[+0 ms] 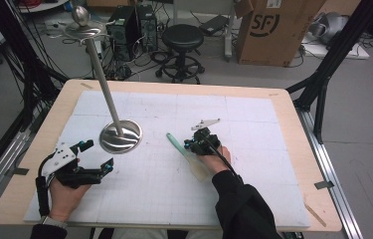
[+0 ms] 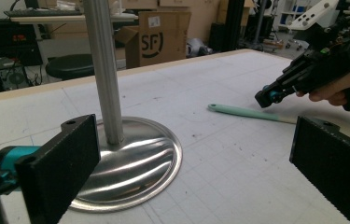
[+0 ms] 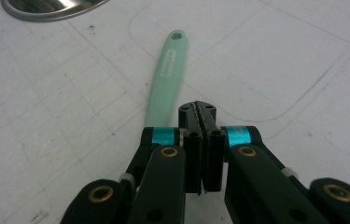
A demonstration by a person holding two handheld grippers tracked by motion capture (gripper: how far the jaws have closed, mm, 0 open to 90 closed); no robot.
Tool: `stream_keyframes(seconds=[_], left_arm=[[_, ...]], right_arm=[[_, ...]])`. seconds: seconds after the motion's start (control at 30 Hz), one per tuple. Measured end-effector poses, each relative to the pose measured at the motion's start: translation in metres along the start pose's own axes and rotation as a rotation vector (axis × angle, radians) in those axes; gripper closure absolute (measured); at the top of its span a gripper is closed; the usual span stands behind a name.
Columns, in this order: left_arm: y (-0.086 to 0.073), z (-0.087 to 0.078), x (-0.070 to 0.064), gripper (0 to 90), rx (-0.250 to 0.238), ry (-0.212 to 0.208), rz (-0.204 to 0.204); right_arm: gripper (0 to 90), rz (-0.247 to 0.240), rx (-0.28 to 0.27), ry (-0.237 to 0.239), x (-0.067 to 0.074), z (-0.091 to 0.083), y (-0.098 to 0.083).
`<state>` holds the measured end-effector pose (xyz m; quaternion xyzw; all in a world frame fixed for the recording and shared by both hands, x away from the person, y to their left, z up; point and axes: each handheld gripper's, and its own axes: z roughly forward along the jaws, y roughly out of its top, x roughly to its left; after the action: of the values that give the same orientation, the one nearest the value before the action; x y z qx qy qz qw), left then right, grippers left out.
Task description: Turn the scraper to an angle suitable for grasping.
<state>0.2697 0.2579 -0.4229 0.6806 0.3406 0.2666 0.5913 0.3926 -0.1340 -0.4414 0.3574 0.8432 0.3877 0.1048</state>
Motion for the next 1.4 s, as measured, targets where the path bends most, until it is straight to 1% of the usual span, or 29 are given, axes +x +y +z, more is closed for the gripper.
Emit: stream_keyframes(seconds=[0.1, 0.13, 0.27, 0.33, 0.4, 0.5, 0.63, 0.67, 0.73, 0.83, 1.0, 1.1, 1.13, 1.17, 1.23, 1.27, 1.33, 1.37, 1.4], left_arm=[[0.0, 0.001, 0.0, 2.2, 0.002, -0.002, 0.002], [0.0, 0.001, 0.0, 2.2, 0.003, -0.003, 0.001], [0.0, 0.0, -0.001, 2.2, -0.002, -0.005, 0.001], [0.0, -0.001, 0.0, 2.2, 0.003, -0.005, -0.001], [0.0, -0.001, 0.0, 2.2, 0.004, -0.004, -0.001], [-0.001, -0.001, 0.0, 2.2, 0.003, -0.005, -0.001], [-0.001, -0.001, 0.0, 2.2, 0.005, -0.006, 0.0], [-0.001, -0.001, 0.0, 2.2, 0.005, -0.006, 0.0], [-0.001, -0.001, 0.0, 2.2, 0.005, -0.005, -0.002], [-0.001, 0.0, 0.0, 2.2, 0.006, -0.006, -0.002], [-0.001, -0.001, 0.0, 2.2, 0.006, -0.006, -0.001], [-0.001, 0.0, 0.0, 2.2, 0.006, -0.007, -0.003], [-0.001, -0.001, 0.0, 2.2, 0.005, -0.007, -0.001], [-0.001, -0.001, 0.0, 2.2, 0.005, -0.007, -0.001], [-0.001, -0.001, 0.0, 2.2, 0.005, -0.002, 0.001], [-0.001, -0.001, 0.0, 2.2, 0.005, -0.002, 0.001], [-0.002, -0.003, 0.002, 2.2, 0.005, 0.002, -0.005], [-0.002, -0.004, 0.003, 2.2, 0.003, 0.007, -0.006], [-0.002, -0.006, 0.004, 2.2, 0.002, 0.006, -0.011]], right_arm=[[89.4, 0.024, -0.005, 0.015, 0.0, 0.003, 0.002], [89.4, 0.024, -0.001, 0.015, 0.001, 0.005, 0.003], [89.4, -0.001, 0.021, 0.014, 0.005, 0.014, 0.009], [89.4, -0.002, 0.025, 0.016, 0.008, 0.017, 0.012], [89.4, -0.016, 0.028, 0.016, 0.009, 0.018, 0.014], [89.5, -0.028, 0.034, 0.04, 0.012, 0.02, 0.015], [89.5, -0.074, 0.034, 0.097, 0.018, 0.023, 0.016], [89.4, -0.088, 0.037, 0.118, 0.021, 0.023, 0.016], [89.4, -0.113, 0.041, 0.141, 0.026, 0.024, 0.016], [89.5, -0.139, 0.05, 0.155, 0.034, 0.026, 0.017], [89.5, -0.166, 0.061, 0.184, 0.039, 0.027, 0.018], [89.4, -0.172, 0.064, 0.177, 0.04, 0.026, 0.018], [88.7, -0.18, 0.052, 0.173, 0.04, 0.026, 0.018], [85.2, -0.179, 0.04, 0.177, 0.039, 0.025, 0.018], [84.2, -0.19, 0.007, 0.179, 0.038, 0.021, 0.02], [83.6, -0.187, -0.006, 0.175, 0.038, 0.019, 0.021], [79.0, -0.19, -0.024, 0.18, 0.037, 0.014, 0.022], [76.1, -0.201, -0.03, 0.181, 0.036, 0.013, 0.022], [71.5, -0.205, -0.041, 0.181, 0.035, 0.01, 0.022]])
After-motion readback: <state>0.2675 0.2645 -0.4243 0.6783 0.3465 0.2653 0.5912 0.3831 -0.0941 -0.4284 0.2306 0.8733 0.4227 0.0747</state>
